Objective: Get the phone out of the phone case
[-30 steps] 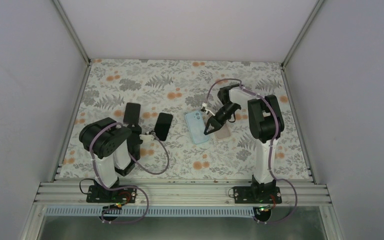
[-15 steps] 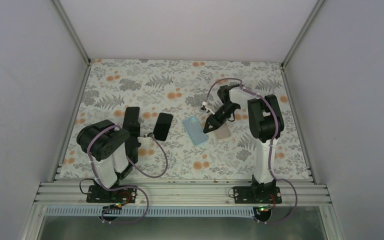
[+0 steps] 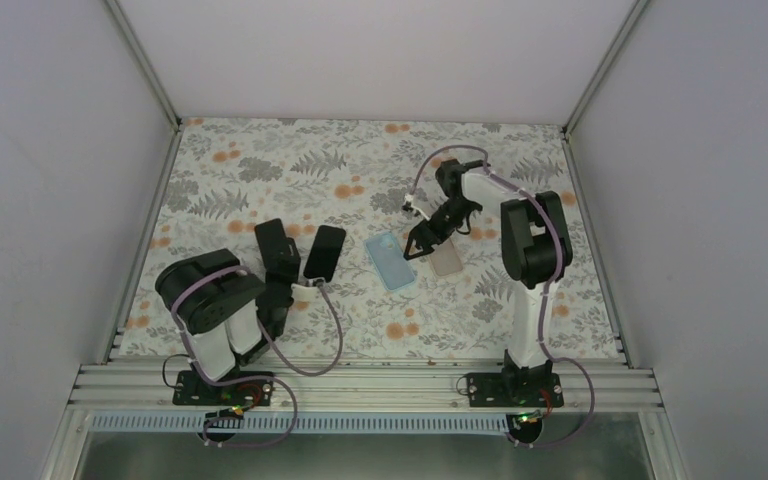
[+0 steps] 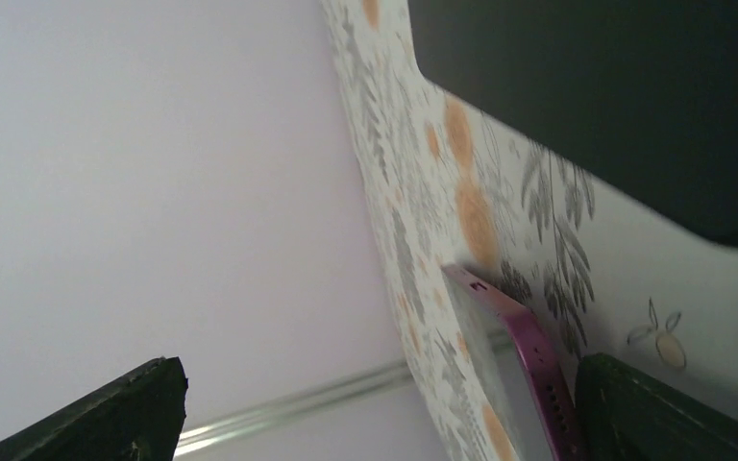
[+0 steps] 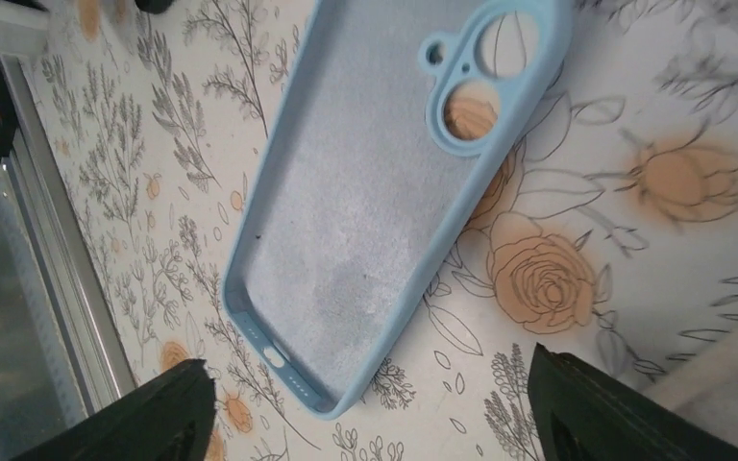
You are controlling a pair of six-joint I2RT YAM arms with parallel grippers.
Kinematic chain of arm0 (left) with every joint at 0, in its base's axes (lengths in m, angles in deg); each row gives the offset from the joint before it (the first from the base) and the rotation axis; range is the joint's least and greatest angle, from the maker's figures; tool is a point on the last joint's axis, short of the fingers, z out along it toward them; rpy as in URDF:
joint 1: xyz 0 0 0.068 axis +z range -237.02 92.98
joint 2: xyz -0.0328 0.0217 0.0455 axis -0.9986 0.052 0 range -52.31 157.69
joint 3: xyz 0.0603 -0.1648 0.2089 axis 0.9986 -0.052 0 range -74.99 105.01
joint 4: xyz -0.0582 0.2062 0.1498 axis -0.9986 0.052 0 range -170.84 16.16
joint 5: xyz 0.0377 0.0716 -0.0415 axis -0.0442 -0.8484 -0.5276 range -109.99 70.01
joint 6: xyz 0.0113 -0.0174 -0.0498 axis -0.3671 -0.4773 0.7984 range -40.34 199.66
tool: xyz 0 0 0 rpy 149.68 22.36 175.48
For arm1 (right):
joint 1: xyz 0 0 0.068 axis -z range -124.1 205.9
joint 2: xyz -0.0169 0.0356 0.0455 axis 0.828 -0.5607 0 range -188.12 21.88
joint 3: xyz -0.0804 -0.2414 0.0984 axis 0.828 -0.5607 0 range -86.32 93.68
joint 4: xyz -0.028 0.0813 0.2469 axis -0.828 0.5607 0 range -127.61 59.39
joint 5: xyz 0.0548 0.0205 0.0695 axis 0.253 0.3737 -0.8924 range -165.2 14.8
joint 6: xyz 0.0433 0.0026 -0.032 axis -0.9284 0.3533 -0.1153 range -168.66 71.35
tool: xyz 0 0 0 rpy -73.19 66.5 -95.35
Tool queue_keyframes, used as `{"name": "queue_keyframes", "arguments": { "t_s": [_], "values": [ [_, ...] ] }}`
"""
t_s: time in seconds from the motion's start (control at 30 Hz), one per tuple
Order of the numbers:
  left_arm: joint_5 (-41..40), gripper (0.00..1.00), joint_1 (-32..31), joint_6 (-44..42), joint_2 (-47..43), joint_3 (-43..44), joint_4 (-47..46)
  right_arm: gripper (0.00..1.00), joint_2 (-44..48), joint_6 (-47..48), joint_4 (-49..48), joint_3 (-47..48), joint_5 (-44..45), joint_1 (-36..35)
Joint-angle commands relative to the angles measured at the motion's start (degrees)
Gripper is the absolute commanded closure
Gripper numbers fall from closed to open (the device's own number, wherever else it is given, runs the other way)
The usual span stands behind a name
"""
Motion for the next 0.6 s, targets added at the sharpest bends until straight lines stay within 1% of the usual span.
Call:
{"name": "queue_keyframes", "arguments": {
  "t_s": [0.0, 0.1, 0.23, 0.3, 0.37, 0.43, 0.5, 0.57],
  "values": [
    [0.3, 0.0, -4.0, -0.2, -2.1, -6.1, -16.3, 0.11, 4.6, 0.9, 0.9, 3.2, 0.8, 0.5],
    [0.7, 0.0, -6.0, -0.8, -2.4, -3.9, -15.8, 0.01, 6.2, 1.5, 1.8, 4.8, 1.1, 1.0],
    [1.1, 0.0, -8.6, -0.8, -3.1, 0.9, -13.2, 0.0, 8.5, 1.8, 2.4, 6.2, 1.6, 1.8],
    [1.5, 0.0, -9.5, 0.4, -4.8, 5.0, -8.0, 0.0, 9.8, 1.8, 2.3, 6.4, 1.9, 2.2],
    [2.7, 0.0, -10.0, 3.7, -7.9, 9.0, 0.8, 0.0, 11.2, 2.2, 2.2, 6.5, 2.1, 2.6],
    [4.1, 0.0, -10.2, 9.1, -11.8, 14.2, 12.2, 0.0, 12.4, 2.5, 1.7, 6.3, 2.0, 3.0],
    [6.4, 0.0, -10.2, 15.7, -15.4, 20.3, 25.1, 0.0, 13.2, 2.9, 1.6, 6.3, 1.6, 3.6],
    [9.7, 0.0, -10.2, 22.8, -17.8, 27.7, 40.4, 0.0, 14.2, 2.9, 0.8, 6.3, 1.3, 4.2]
  ]
}}
